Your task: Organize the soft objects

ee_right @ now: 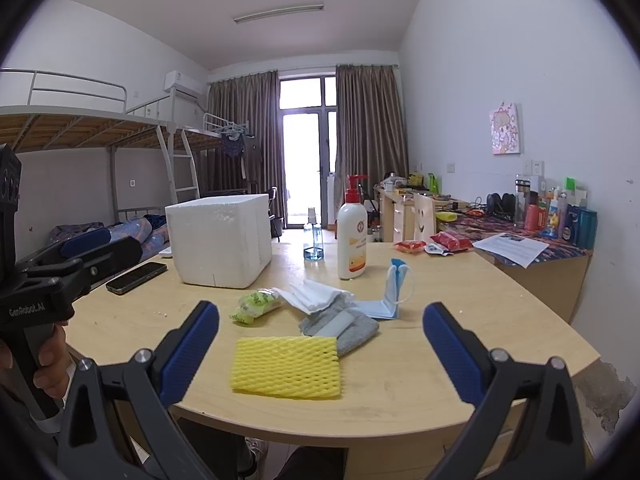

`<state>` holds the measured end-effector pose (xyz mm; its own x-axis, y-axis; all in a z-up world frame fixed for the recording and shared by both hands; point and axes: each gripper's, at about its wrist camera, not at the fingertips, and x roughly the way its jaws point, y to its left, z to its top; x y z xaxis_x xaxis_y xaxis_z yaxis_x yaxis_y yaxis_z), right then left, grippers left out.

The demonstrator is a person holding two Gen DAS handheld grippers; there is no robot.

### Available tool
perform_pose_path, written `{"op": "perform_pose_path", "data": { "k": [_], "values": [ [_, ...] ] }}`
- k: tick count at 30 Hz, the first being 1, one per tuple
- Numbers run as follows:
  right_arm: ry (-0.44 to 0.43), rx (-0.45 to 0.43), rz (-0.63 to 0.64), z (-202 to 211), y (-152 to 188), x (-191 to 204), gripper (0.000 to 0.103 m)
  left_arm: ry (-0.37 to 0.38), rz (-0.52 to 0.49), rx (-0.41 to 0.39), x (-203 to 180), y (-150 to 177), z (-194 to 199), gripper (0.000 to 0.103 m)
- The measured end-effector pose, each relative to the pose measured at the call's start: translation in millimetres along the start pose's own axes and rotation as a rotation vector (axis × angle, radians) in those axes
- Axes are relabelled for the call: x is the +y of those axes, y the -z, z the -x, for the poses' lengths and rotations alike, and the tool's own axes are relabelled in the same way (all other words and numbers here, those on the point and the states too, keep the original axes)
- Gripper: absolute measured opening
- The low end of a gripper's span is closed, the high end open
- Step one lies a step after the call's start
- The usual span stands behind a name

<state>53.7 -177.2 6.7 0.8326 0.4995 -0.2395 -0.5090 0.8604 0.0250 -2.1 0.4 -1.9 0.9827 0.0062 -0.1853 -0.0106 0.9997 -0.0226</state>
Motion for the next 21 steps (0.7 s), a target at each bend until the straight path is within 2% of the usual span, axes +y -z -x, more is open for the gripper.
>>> {"op": "perform_pose_path", "data": {
  "k": [21],
  "values": [
    [0.006,-0.006,-0.014,0.1,-0.3,-3.7,0.103,0.003,-0.004,0.012,-3.8,0.0,-2.1,0.102]
  ]
}}
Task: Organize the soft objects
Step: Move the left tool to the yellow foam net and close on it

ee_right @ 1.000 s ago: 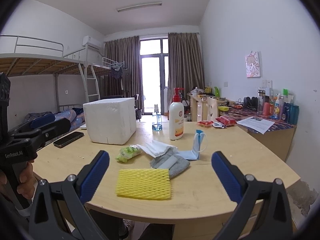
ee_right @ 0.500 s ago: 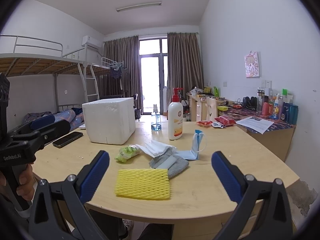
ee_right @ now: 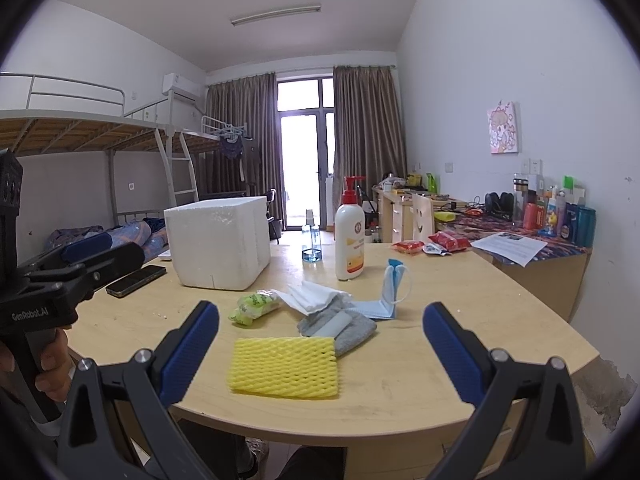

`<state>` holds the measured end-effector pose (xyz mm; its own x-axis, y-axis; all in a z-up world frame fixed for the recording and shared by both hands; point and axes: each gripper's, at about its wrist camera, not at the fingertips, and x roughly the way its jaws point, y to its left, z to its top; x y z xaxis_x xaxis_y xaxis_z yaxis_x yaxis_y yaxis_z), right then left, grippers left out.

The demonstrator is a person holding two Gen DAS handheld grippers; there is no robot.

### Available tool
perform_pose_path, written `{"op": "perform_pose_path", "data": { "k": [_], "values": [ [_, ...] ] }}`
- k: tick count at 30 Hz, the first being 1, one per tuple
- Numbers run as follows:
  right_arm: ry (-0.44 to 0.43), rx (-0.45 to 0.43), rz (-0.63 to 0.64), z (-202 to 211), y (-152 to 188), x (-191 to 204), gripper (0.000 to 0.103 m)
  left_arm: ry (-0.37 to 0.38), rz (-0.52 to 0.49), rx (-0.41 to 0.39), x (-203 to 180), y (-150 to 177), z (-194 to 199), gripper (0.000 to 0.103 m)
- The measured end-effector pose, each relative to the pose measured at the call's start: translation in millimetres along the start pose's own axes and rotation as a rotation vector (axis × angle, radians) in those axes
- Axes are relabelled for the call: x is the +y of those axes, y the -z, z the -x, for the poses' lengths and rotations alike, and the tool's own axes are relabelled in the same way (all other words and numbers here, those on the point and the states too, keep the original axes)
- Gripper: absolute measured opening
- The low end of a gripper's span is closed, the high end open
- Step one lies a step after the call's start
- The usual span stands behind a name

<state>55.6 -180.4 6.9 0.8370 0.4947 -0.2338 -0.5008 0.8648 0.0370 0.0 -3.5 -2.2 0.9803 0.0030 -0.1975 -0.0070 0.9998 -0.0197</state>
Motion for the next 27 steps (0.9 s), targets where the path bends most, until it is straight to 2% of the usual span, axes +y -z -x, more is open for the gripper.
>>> {"op": "perform_pose_path", "data": {
  "k": [10,14,21,27],
  "values": [
    [0.013,0.021,0.005,-0.8,2.4,0.3,0.103,0.006,0.017,0.02,1.8,2.2,-3.3,0.102],
    [0.021,0.032,0.015,-5.9,5.2,0.3,0.103,0.005,-0.011,0.039,-1.3,6.0,-7.4,0.102],
    [0.009,0.091,0.002,-27.5,13.9,-8.7,0.103,0.023,-0.067,0.111,-8.6,18.4,-27.5,0.102],
    [0.005,0.145,-0.047,-46.0,20.1,-26.3,0.103,0.068,-0.093,0.176,-16.0,29.4,-46.9,0.102]
  ]
}}
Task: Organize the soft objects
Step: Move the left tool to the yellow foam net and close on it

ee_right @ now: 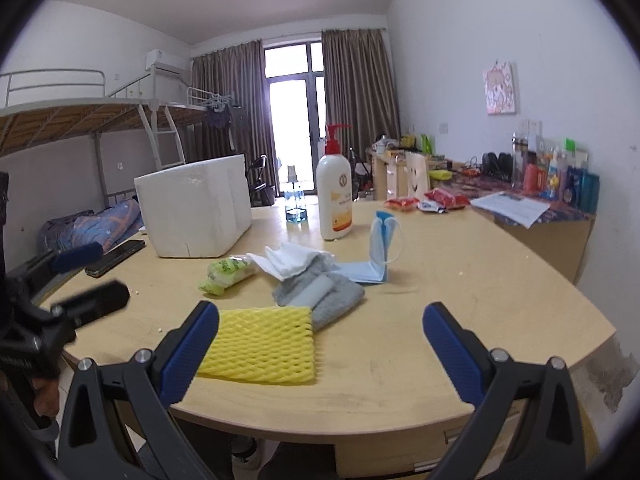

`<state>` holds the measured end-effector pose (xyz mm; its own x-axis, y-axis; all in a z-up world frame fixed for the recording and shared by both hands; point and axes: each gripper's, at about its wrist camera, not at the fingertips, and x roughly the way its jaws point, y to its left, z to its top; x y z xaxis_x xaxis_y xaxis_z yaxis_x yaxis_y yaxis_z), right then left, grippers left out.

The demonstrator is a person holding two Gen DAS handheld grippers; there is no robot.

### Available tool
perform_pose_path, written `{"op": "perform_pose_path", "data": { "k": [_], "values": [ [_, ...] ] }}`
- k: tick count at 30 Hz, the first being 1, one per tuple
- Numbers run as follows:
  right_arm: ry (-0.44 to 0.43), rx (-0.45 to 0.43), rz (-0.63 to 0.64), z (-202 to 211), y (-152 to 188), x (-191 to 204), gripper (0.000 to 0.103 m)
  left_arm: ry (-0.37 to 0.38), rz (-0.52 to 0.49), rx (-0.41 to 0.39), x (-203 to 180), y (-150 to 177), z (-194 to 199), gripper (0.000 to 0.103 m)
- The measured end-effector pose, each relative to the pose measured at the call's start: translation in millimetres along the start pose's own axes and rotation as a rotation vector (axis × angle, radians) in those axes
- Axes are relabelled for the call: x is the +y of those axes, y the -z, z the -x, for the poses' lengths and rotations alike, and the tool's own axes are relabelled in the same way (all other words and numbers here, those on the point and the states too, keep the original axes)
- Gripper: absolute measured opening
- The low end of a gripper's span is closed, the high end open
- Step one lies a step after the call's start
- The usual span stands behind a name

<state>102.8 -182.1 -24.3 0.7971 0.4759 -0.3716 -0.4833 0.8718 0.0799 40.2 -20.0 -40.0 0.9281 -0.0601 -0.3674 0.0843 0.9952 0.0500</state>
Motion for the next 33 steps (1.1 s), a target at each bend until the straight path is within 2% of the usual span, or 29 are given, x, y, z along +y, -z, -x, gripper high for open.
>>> {"op": "perform_pose_path", "data": {
  "k": [3,9,15,19,24,28,33],
  "values": [
    [0.012,0.02,-0.014,-6.5,-0.1,-7.0,0.103,0.001,-0.039,0.032,-6.3,2.6,-11.2,0.102],
    [0.039,0.049,-0.045,-18.3,0.5,-21.3,0.103,0.05,-0.044,0.12,-7.3,6.9,-36.0,0.102],
    [0.045,0.087,-0.058,-31.3,2.4,-29.2,0.103,0.145,-0.068,0.195,-13.2,9.0,-52.2,0.102],
    [0.053,0.092,-0.059,-33.9,1.6,-32.5,0.103,0.169,-0.115,0.233,-23.6,9.9,-63.6,0.101],
    [0.041,0.097,-0.057,-35.2,2.5,-34.8,0.103,0.2,-0.148,0.284,-32.2,12.0,-78.3,0.097],
    [0.034,0.118,-0.051,-41.7,2.0,-37.1,0.103,0.207,-0.156,0.351,-34.4,17.0,-92.6,0.088],
    [0.018,0.118,-0.051,-44.7,2.1,-39.1,0.103,0.204,-0.159,0.389,-34.8,19.8,-100.6,0.079]
  ]
}}
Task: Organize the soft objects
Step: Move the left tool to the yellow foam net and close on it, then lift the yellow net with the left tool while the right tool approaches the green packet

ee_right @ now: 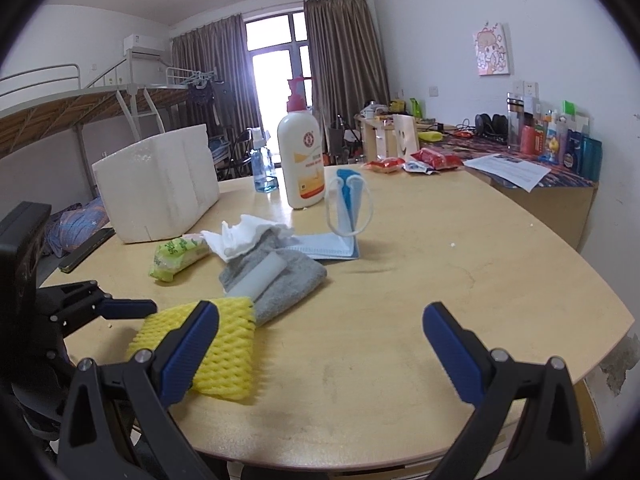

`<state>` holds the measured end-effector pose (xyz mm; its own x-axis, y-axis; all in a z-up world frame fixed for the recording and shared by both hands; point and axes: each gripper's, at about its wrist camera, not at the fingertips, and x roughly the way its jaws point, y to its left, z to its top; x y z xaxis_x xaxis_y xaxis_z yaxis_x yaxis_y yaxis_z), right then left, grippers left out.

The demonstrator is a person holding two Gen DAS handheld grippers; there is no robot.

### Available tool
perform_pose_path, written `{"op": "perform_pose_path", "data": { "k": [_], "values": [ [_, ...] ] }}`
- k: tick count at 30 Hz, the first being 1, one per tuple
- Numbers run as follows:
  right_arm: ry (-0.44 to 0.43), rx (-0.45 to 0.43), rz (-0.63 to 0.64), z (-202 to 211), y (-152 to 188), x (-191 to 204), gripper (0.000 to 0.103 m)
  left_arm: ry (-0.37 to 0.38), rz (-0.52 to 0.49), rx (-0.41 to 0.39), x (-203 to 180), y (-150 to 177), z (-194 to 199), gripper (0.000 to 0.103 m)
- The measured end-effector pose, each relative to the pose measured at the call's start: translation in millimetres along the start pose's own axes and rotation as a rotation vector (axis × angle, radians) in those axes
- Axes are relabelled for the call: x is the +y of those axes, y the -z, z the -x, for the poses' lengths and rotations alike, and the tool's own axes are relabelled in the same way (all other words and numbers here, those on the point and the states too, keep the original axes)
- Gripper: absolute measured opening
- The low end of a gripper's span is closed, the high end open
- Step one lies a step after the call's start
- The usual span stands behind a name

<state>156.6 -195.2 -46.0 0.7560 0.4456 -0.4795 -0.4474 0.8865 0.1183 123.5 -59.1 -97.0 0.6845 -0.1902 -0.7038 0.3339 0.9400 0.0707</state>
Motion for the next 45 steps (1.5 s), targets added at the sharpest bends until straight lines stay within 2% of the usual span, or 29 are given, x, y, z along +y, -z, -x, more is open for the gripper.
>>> {"op": "perform_pose_path", "data": {
  "k": [2,4,7,11,16,22,27,38,45],
  "values": [
    [-0.005,0.003,-0.004,-1.5,0.0,-1.3,0.103,-0.002,-0.013,-0.004,-2.4,0.3,2.1,0.071],
    [-0.009,0.012,-0.005,-5.0,-0.9,-2.0,0.103,0.018,-0.02,0.005,-4.1,-0.7,2.2,0.058],
    [-0.01,0.016,0.007,-6.2,-3.0,-1.5,0.103,0.044,-0.016,0.009,-4.6,-1.7,3.5,0.044],
    [-0.017,0.019,0.007,-9.6,-5.3,-0.6,0.103,0.04,-0.014,-0.001,-2.6,-2.7,1.5,0.031],
    [-0.019,0.034,0.014,-13.6,-5.5,3.9,0.103,0.051,-0.009,-0.039,1.3,-1.6,6.4,0.023],
    [-0.028,0.032,0.036,-15.2,-11.2,14.2,0.103,0.073,0.027,-0.078,12.4,1.4,20.7,0.022],
    [-0.04,0.034,0.069,-19.8,-18.1,27.4,0.103,0.054,0.059,-0.107,25.3,6.2,34.4,0.022],
    [-0.111,0.047,0.121,-38.5,-32.0,61.3,0.103,-0.079,0.19,-0.167,76.6,23.5,65.7,0.022],
    [-0.185,0.072,0.155,-51.9,-42.2,88.2,0.103,-0.208,0.292,-0.223,117.0,39.6,91.1,0.022]
  ]
}}
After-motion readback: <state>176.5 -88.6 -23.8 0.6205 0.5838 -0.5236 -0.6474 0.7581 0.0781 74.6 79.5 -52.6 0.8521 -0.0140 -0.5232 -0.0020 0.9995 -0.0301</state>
